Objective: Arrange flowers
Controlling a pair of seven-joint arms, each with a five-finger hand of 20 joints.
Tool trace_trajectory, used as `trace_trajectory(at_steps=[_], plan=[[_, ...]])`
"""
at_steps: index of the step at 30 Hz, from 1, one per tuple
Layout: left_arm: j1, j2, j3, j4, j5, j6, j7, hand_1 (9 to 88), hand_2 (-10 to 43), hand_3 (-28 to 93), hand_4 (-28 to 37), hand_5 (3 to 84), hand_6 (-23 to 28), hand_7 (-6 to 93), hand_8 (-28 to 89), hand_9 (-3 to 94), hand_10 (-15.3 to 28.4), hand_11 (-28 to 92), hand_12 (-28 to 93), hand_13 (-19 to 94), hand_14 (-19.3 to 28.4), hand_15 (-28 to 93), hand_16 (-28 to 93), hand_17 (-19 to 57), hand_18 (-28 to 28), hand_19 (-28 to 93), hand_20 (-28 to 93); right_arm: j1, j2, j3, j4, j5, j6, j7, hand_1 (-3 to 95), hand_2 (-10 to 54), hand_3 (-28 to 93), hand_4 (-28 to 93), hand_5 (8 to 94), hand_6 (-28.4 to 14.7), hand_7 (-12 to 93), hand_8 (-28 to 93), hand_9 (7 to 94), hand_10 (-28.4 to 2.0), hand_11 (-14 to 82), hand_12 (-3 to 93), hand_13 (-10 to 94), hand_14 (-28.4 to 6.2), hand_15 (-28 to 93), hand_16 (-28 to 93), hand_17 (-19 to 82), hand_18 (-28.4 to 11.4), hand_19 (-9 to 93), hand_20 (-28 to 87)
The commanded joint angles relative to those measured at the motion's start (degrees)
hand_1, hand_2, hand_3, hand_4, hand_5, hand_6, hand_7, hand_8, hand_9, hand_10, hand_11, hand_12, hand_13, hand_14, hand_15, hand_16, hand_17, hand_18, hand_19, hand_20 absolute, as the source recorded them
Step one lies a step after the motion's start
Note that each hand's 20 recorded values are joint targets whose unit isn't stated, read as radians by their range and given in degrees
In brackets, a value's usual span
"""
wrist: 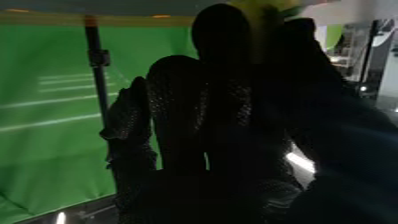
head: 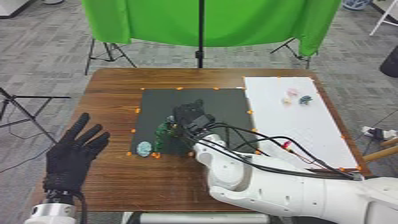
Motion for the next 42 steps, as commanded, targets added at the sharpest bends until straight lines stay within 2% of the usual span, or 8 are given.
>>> trace_trajectory(at_steps=[1,8,11,20,28,35,39,42], plan=[[0.33,-1.85,-0.90,0.18,1.37,-1.21,-2.46,20.8,5.6,78,-28.3,30.5,4.7,12.0,-11,29.1,17.8,18,10,21,26.8,41,-8,-8.7,28.4,57,7,-2.16,0.65,1.57,-1.42,-1.09,-3.98,-0.36,47.4,-9.5,72,-28,69.4,2.8,15,-12,82.2,-8.5,29.5,31.2,67,-7.7,75,19,24,-23.0,84,48],[0.71,-2.78,-1.46,-0.03,2.04,-1.64,-3.58,21.4,5.3,79,-28.3,30.6,4.8,11.9,-11,29.1,17.8,18,10,21,26.9,41,-8,-8.8,28.4,57,7,-3.39,2.31,3.50,-4.54,-2.14,-2.28,-0.73,45.6,-9.5,73,-28,66.1,1.9,15,-13,79.8,-8.9,31.7,29.9,65,-8.0,77,19,23,-23.5,83,49],[1.03,-3.10,-1.58,-0.10,2.23,-1.77,-3.43,21.5,5.2,79,-28.3,30.6,4.8,11.8,-11,29.1,17.8,18,10,21,26.9,41,-8,-8.7,28.4,57,7,-3.62,3.08,4.27,-6.03,-2.33,-1.59,-1.13,44.8,-9.5,74,-28,66.0,1.8,15,-13,79.4,-9.0,32.8,29.0,65,-8.1,77,19,23,-23.7,83,49],[1.28,-0.88,-0.36,0.01,0.84,-0.81,-0.94,21.9,4.9,79,-28.3,30.5,4.8,11.9,-11,29.1,17.8,18,10,21,26.8,41,-8,-8.7,28.4,57,7,-1.73,2.95,3.39,-6.00,-1.23,-0.70,-1.71,43.2,-9.5,74,-28,65.8,1.1,15,-13,78.3,-9.5,35.7,27.1,65,-8.3,77,19,23,-24.0,83,50],[1.20,-0.22,0.11,0.11,0.22,-0.29,-0.13,22.2,5.0,79,-28.3,30.5,4.8,11.9,-11,29.1,17.9,18,10,21,26.9,41,-8,-8.8,28.4,57,7,-1.95,2.62,3.40,-5.70,-0.26,-1.11,-2.08,43.3,-9.5,76,-28,67.3,1.9,14,-13,78.3,-9.8,35.5,25.0,65,-8.8,77,19,22,-24.6,83,51],[0.97,-0.18,0.12,0.17,0.28,-0.44,-0.40,22.3,5.1,79,-28.3,30.6,4.9,11.9,-11,29.0,17.9,18,10,21,26.9,41,-8,-8.8,28.4,57,7,-1.52,2.30,2.81,-4.74,-0.02,-1.15,-1.55,42.4,-9.3,79,-28,70.5,2.4,13,-10,79.9,-10.3,34.1,23.3,65,-9.1,77,19,23,-24.8,82,51],[0.91,0.14,0.20,0.22,0.14,-0.38,-0.11,22.4,5.1,79,-28.2,30.8,5.0,11.8,-11,29.0,17.9,18,10,21,26.8,41,-8,-8.8,28.4,57,7,-0.93,1.90,1.75,-4.05,-0.15,-0.15,-0.89,43.2,0.3,78,-28,73.4,2.8,12,-7,81.1,-10.8,34.8,18.1,67,-9.1,76,18,23,-24.9,82,51],[0.69,-0.12,0.28,0.29,0.30,-0.45,-0.51,22.4,5.1,80,-28.2,30.8,5.1,11.7,-11,29.0,17.8,18,10,21,26.8,41,-8,-8.8,28.4,57,7,-0.46,1.29,0.84,-2.97,-0.82,0.70,0.02,46.3,1.8,75,-28,75.1,2.9,11,-7,83.3,-10.5,31.9,17.3,68,-8.2,75,18,24,-24.8,82,51]])
